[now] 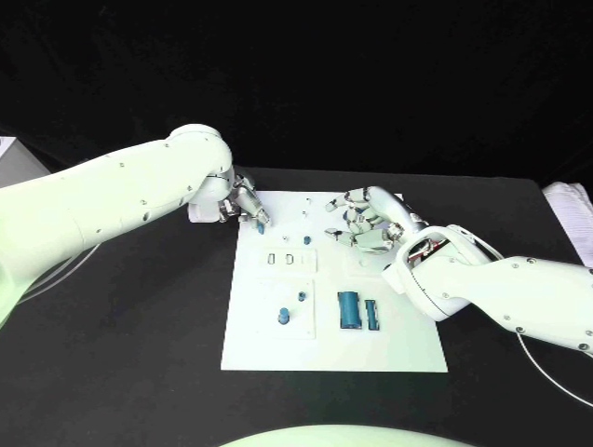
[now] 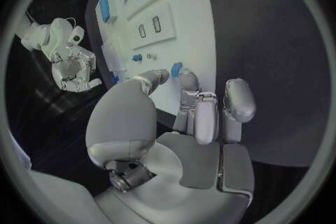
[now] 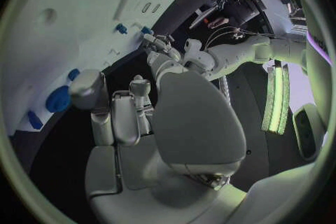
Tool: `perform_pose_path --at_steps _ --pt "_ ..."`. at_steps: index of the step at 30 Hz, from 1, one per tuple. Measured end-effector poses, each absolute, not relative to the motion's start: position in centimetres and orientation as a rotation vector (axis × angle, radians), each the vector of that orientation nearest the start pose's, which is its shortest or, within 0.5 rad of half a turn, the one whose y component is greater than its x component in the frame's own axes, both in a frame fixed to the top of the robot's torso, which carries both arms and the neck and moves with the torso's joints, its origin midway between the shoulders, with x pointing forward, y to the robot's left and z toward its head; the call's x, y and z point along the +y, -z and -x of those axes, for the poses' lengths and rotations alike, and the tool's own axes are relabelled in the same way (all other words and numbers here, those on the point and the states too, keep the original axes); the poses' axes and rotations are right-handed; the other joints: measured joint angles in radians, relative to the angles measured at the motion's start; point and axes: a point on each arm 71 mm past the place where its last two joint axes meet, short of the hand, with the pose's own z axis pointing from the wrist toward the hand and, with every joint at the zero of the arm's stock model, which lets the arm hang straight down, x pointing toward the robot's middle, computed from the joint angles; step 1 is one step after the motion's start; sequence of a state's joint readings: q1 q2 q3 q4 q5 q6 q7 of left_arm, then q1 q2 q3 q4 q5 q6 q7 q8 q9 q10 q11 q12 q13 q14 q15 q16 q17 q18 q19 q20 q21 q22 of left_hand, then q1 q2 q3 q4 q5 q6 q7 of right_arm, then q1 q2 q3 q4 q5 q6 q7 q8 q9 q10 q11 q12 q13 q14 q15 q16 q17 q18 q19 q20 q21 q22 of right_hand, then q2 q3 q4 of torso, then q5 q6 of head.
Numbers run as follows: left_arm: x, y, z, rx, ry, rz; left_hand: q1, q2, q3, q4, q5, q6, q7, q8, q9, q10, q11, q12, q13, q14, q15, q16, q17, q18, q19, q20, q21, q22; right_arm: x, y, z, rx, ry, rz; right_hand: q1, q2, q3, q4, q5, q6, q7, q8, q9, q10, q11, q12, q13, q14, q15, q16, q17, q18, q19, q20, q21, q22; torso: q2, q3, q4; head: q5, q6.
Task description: Assemble the parts on the task board
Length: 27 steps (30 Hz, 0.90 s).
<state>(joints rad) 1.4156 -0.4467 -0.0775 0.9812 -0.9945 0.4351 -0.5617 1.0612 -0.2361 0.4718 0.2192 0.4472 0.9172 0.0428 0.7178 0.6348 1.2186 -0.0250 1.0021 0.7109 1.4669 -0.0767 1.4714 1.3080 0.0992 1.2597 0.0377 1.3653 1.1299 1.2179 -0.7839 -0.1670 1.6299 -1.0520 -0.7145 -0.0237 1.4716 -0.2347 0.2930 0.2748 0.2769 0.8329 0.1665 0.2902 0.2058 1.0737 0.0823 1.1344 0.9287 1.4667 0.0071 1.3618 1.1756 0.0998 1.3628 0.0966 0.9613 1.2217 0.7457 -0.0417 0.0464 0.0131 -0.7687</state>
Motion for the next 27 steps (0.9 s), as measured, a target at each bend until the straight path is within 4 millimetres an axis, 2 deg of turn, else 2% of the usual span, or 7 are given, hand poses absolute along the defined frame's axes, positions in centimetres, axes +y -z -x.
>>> perform_pose_path --at_steps 2,3,4,6,13,22,27 --pt "17.01 15.73 -58.29 2.41 0.232 0.132 0.0 0.0 -0.012 0.012 -0.026 0.002 0.002 -0.002 0.0 0.0 0.0 0.0 0.0 0.0 0.0 0.0 0.0 0.0 0.0 0.0 0.0 0.0 -15.71 19.4 -45.32 1.507 -0.933 -0.257 0.0 0.0 0.0 0.0 0.0 0.0 0.0 0.0 0.0 0.0 0.0 0.0 0.0 0.0 0.0 0.0 0.0 0.0 0.0 0.0 0.0 0.0 0.0 0.0001 0.0 0.0 0.0" --pt "17.04 15.73 -58.29 2.41 0.231 0.133 0.004 0.004 -0.024 0.024 -0.062 0.006 0.001 -0.004 0.0 0.0 0.0 0.0 0.0 0.0 0.0 0.0 0.0 0.0 0.0 0.0 0.0 0.0 -15.71 19.4 -45.32 1.507 -0.933 -0.257 0.0 0.0 0.0 0.0 0.0 0.0 0.0 0.0 0.0 0.0 0.0 0.0 -0.002 0.0 0.0 0.0 -0.001 0.0 0.0 0.0 -0.003 -0.001 0.0 0.0001 0.0 0.0 -0.001" --pt "17.06 15.74 -58.29 2.41 0.231 0.133 0.009 0.007 -0.031 0.031 -0.082 0.007 0.0 -0.007 0.0 0.0 0.0 0.0 0.0 0.0 0.0 0.0 0.0 0.0 0.0 0.0 0.0 0.0 -15.71 19.4 -45.32 1.507 -0.933 -0.257 0.0 0.0 0.0 0.0 0.0 0.0 0.0 0.0 0.0 0.0 0.0 0.0 -0.003 0.0 0.0 0.0 -0.002 0.0 0.0 0.0 -0.004 -0.001 0.0 0.0001 0.0 0.0 -0.001" --pt "17.11 15.74 -58.29 2.411 0.23 0.134 0.015 0.004 -0.042 0.042 -0.104 0.007 0.0 -0.007 0.0 0.0 0.0 0.0 0.0 0.0 0.0 0.0 0.0 0.0 0.0 0.0 0.0 0.0 -15.72 19.4 -45.32 1.507 -0.933 -0.257 0.0 0.0 0.0 0.0 0.0 0.0 0.0 0.0 0.0 0.0 0.0 0.0 -0.003 0.0 0.0 0.0 -0.002 0.0 0.0 0.0 -0.004 -0.001 0.0 0.0 -0.0001 0.0 -0.001" --pt "17.34 15.75 -58.3 2.413 0.225 0.138 0.015 0.005 -0.058 0.058 -0.122 0.007 0.0 -0.007 0.0 0.0 0.0 0.0 0.001 0.0 0.0 0.0 0.0 0.0 0.0 0.0 0.0 0.0 -15.73 19.41 -45.33 1.507 -0.933 -0.257 -0.004 -0.004 0.0 0.0 0.0 0.0 0.0 0.0 0.0 0.0 0.0 0.0 -0.005 0.0 0.0 0.0 -0.003 0.0 0.0 0.0 -0.004 -0.002 0.0 -0.0003 -0.0001 0.001 -0.001" --pt "17.4 15.77 -58.29 2.415 0.222 0.138 0.019 0.008 -0.065 0.065 -0.132 0.008 0.0 -0.011 0.0 0.0 0.0 0.0 0.002 0.0 0.0 0.0 0.0 0.0 0.0 0.0 -0.004 0.0 -15.75 19.41 -45.34 1.507 -0.932 -0.257 -0.004 -0.004 0.0 0.0 0.0 -0.001 -0.001 0.0 0.0 -0.004 -0.004 0.0 -0.01 0.0 0.0 -0.004 -0.008 0.0 0.0 0.0 -0.015 -0.007 0.0 -0.0008 0.0 0.001 -0.001" --pt "17.39 15.77 -58.28 2.415 0.223 0.139 0.019 0.008 -0.068 0.068 -0.135 0.011 0.003 -0.011 0.0 0.0 0.0 0.001 0.002 0.0 0.0 0.0 0.0 0.0 0.0 0.0 -0.004 0.001 -15.74 19.41 -45.34 1.506 -0.932 -0.257 -0.008 -0.008 0.0 0.0 0.0 -0.002 -0.002 0.0 0.0 -0.007 0.0 -0.005 -0.014 0.0 0.0 -0.008 -0.01 0.0 0.0 0.0 -0.016 -0.008 0.0 -0.0008 0.0002 0.001 -0.001"
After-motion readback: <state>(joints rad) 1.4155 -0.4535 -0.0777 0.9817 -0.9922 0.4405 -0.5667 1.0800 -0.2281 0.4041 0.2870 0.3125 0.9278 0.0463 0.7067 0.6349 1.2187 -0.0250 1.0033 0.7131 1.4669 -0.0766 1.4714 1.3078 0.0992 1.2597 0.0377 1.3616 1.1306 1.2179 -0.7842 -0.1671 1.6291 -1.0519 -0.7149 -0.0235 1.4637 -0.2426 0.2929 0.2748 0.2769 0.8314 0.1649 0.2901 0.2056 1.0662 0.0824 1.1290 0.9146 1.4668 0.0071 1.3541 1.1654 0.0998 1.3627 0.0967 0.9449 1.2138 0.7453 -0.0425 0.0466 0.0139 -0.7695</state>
